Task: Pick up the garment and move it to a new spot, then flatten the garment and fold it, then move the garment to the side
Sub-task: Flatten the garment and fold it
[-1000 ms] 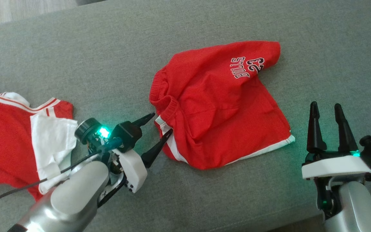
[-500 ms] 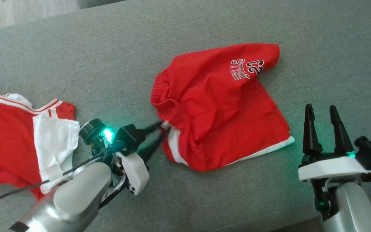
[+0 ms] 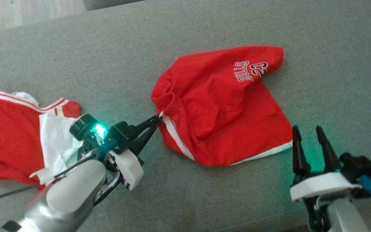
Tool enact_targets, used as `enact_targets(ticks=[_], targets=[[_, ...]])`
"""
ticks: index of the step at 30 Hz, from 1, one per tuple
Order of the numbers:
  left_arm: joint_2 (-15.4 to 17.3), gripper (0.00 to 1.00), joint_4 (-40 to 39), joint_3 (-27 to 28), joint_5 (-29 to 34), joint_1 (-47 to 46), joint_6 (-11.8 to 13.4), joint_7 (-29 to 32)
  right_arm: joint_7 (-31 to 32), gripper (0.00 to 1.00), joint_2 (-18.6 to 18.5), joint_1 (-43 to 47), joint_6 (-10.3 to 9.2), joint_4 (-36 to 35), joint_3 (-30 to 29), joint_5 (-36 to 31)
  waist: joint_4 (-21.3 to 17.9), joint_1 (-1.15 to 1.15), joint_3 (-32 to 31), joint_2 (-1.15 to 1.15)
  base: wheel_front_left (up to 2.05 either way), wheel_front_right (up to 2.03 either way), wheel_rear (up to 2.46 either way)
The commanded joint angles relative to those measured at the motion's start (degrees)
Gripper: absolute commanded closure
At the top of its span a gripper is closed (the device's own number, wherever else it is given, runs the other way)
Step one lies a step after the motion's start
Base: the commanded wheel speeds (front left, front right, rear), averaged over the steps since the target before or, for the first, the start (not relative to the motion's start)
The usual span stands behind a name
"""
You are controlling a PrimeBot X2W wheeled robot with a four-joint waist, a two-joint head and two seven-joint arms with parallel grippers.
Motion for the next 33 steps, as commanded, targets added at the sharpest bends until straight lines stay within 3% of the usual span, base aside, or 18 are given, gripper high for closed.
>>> enact_targets(ticks=[1,11,27,28,29,30,31,33], targets=[[2.4,1.0,-2.3,2.5,0.2,-1.2,0.9,-0.5,-0.6,0.0,-0.3,0.9,-0.04,-0.2,1.9,-0.5,0.3,0.0,-0.1,0.0,0.0,0.0,0.0],[4.3,1.0,-7.6,3.3,-0.5,1.4,4.7,0.0,-0.4,0.0,-0.3,0.3,-0.04,7.2,2.5,-2.0,2.0,0.0,-1.1,0.0,0.0,0.0,0.0],[5.2,1.0,-10.3,2.8,-0.9,2.0,5.9,1.2,-0.1,0.0,-0.3,-1.7,-0.04,11.1,1.3,-5.7,3.8,0.0,-1.5,0.0,0.0,0.0,0.0],[5.2,1.0,-10.3,2.8,-1.0,2.0,6.0,1.3,0.0,0.05,-0.3,-1.7,-0.04,11.3,1.2,-5.9,3.9,0.0,-1.5,0.0,0.0,0.0,0.0],[5.3,1.0,-10.3,2.8,-1.0,2.0,6.1,1.3,0.1,0.35,-0.3,-1.7,-0.04,11.5,1.3,-6.0,3.9,0.0,-1.5,0.0,0.0,0.0,0.0],[5.3,1.0,-10.3,2.8,-1.0,2.0,6.1,1.4,0.2,0.75,-0.3,-1.7,-0.04,11.6,1.4,-6.0,3.9,0.0,-1.5,0.0,0.0,0.0,0.0],[5.4,1.0,-10.2,2.7,-1.0,2.0,6.2,1.4,0.2,1.0,-0.3,-1.7,-0.04,11.7,1.4,-6.0,3.9,0.0,-1.5,0.0,0.0,0.0,0.0],[5.5,1.0,-10.1,2.7,-1.1,2.1,6.4,1.5,0.1,1.0,-0.3,-1.8,-0.04,11.6,1.2,-5.9,3.7,0.0,-1.7,0.0,0.0,0.0,0.0]])
